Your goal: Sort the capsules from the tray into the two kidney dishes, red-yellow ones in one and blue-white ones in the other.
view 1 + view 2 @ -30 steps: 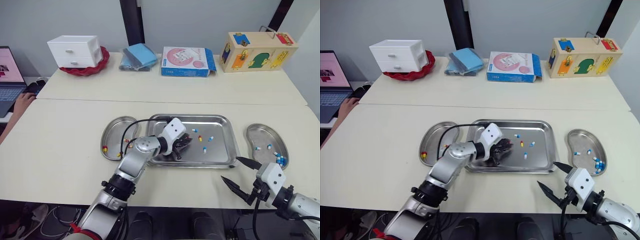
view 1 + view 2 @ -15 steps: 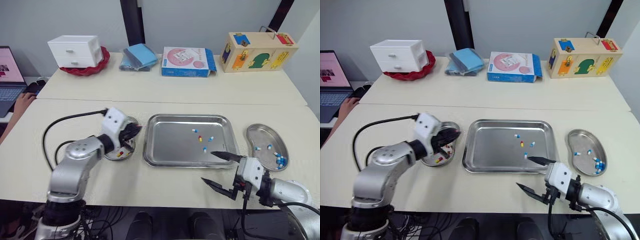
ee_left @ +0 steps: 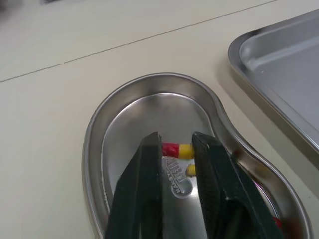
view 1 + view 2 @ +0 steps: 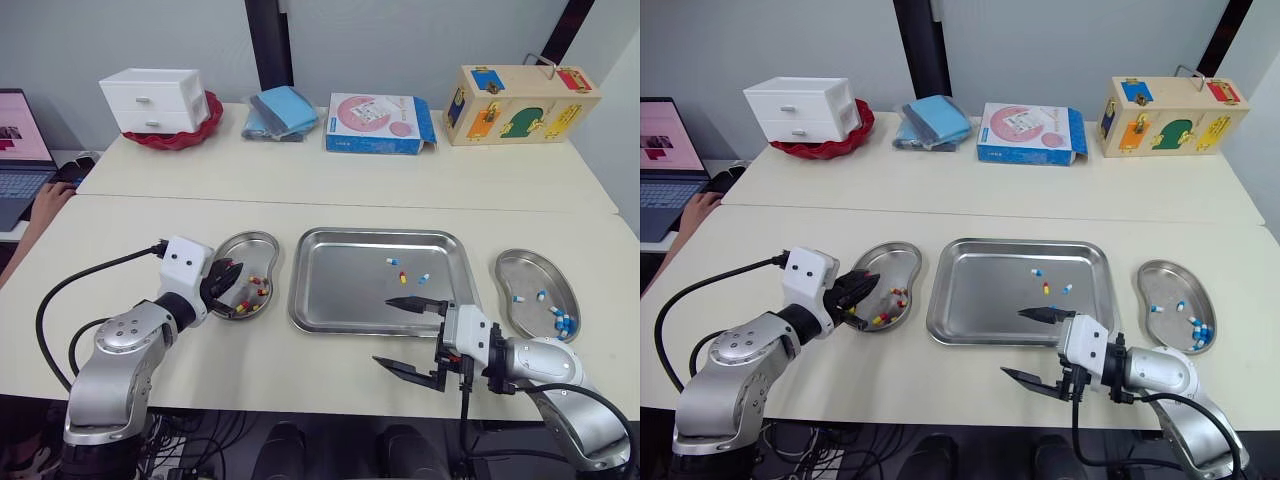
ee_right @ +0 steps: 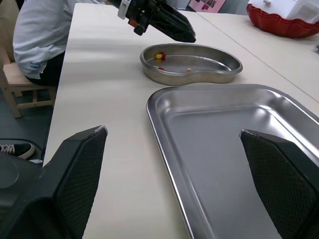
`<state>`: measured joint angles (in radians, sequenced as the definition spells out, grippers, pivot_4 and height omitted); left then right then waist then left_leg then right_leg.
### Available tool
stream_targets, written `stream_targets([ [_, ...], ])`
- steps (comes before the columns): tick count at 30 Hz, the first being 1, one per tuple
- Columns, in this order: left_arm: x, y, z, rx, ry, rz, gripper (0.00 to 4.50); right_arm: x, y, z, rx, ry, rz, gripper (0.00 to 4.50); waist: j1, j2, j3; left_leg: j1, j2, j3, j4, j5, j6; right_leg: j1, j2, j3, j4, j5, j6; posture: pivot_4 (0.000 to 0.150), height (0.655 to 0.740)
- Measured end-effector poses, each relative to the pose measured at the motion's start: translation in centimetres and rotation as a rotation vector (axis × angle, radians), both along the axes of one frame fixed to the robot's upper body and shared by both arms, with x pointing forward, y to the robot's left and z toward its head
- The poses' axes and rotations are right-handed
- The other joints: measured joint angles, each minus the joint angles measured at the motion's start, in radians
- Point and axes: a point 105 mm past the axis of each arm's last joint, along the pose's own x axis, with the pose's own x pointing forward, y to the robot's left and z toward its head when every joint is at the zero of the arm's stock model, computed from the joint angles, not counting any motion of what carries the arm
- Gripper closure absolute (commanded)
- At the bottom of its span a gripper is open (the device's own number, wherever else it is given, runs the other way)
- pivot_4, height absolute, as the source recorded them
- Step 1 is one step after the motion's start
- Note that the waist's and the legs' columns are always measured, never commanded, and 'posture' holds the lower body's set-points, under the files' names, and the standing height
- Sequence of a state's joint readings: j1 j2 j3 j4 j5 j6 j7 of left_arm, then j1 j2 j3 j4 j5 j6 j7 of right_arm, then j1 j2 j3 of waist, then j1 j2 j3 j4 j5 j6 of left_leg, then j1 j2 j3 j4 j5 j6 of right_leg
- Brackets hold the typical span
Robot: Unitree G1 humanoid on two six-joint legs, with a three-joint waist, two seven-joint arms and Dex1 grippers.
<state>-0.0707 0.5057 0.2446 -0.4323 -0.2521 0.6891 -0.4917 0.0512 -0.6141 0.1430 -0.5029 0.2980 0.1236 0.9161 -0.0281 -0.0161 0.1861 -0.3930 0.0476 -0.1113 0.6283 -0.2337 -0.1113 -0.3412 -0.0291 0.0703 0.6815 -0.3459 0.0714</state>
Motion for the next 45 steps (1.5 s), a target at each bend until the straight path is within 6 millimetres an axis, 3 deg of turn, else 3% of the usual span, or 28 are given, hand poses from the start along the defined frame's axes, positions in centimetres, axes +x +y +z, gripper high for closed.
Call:
stream_targets([
  [7, -0.3, 0.1, -0.2, -0.031, 0.006, -0.002, 0.37, 0.0, 0.0, 0.0, 0.000, 0.000, -0.001, 0.00, 0.000, 0.000, 0.000, 0.000, 0.000, 0.000, 0.000, 0.000, 0.000, 0.000, 0.000, 0.000, 0.000, 0.000, 0.000, 0.150, 0.7400],
  [9, -0.3, 0.1, -0.1, -0.034, 0.004, -0.002, 0.07, 0.0, 0.0, 0.0, 0.000, 0.001, -0.002, 0.00, 0.000, 0.000, 0.000, 0.000, 0.000, 0.000, 0.000, 0.000, 0.000, 0.000, 0.000, 0.000, 0.000, 0.000, 0.000, 0.150, 0.7400],
  [16, -1.3, 0.2, 0.0, -0.081, 0.010, -0.055, 0.07, 0.3, -0.1, 0.1, 0.004, -0.001, -0.023, 0.00, -0.001, 0.000, 0.000, 0.000, 0.000, 0.000, 0.000, 0.000, 0.000, 0.000, 0.000, 0.000, 0.000, 0.000, 0.000, 0.150, 0.7400],
  [21, -2.8, 2.2, 1.6, -0.061, -0.001, -0.161, 0.07, 1.5, -2.4, 0.5, 0.026, 0.029, -0.163, 0.00, -0.001, 0.000, 0.000, 0.000, 0.000, 0.000, 0.000, 0.000, 0.000, -0.001, 0.000, 0.000, 0.000, 0.000, 0.000, 0.150, 0.7400],
  [26, -4.3, 8.4, -0.1, -0.030, 0.084, -0.030, 0.07, 0.5, -8.8, 0.3, -0.050, 0.080, -0.384, 0.00, 0.000, 0.000, 0.000, -0.001, 0.000, 0.002, -0.002, 0.000, 0.000, -0.002, 0.000, 0.001, -0.001, 0.000, 0.000, 0.150, 0.7400],
  [28, -4.9, 9.5, -1.0, -0.036, 0.104, 0.004, 0.07, -0.2, -10.8, 0.4, -0.077, 0.092, -0.438, 0.00, 0.000, 0.000, 0.000, -0.001, 0.000, 0.002, -0.002, 0.000, 0.000, -0.001, 0.000, 0.001, -0.001, 0.000, 0.000, 0.150, 0.7400],
  [33, -6.8, 11.0, -3.3, -0.037, 0.167, 0.025, 0.07, -2.2, -16.9, 0.1, -0.171, 0.159, -0.588, 0.00, -0.002, 0.000, 0.000, 0.000, 0.000, 0.002, -0.002, 0.000, 0.000, -0.001, 0.000, 0.001, -0.001, 0.000, 0.000, 0.150, 0.7400],
  [38, -9.1, 11.0, -4.9, -0.041, 0.235, -0.031, 0.07, -3.9, -22.1, -0.1, -0.236, 0.245, -0.697, 0.00, -0.004, -0.001, 0.000, 0.001, 0.000, 0.003, -0.002, 0.000, 0.000, -0.001, 0.000, 0.002, -0.001, -0.001, -0.001, 0.150, 0.7400],
  [41, -9.6, 11.1, -5.2, -0.036, 0.243, -0.038, 0.07, -4.5, -23.5, -0.6, -0.253, 0.280, -0.725, 0.00, -0.004, -0.001, 0.000, 0.001, 0.000, 0.003, -0.002, 0.000, 0.000, -0.001, 0.000, 0.002, -0.001, -0.001, -0.001, 0.150, 0.7400],
  [45, -10.1, 11.1, -5.5, -0.029, 0.249, -0.043, 0.07, -4.5, -23.7, -0.7, -0.256, 0.278, -0.723, 0.00, -0.004, -0.001, 0.000, 0.001, 0.000, 0.004, -0.002, 0.000, 0.000, -0.001, 0.000, 0.002, -0.001, -0.001, -0.001, 0.150, 0.7400],
])
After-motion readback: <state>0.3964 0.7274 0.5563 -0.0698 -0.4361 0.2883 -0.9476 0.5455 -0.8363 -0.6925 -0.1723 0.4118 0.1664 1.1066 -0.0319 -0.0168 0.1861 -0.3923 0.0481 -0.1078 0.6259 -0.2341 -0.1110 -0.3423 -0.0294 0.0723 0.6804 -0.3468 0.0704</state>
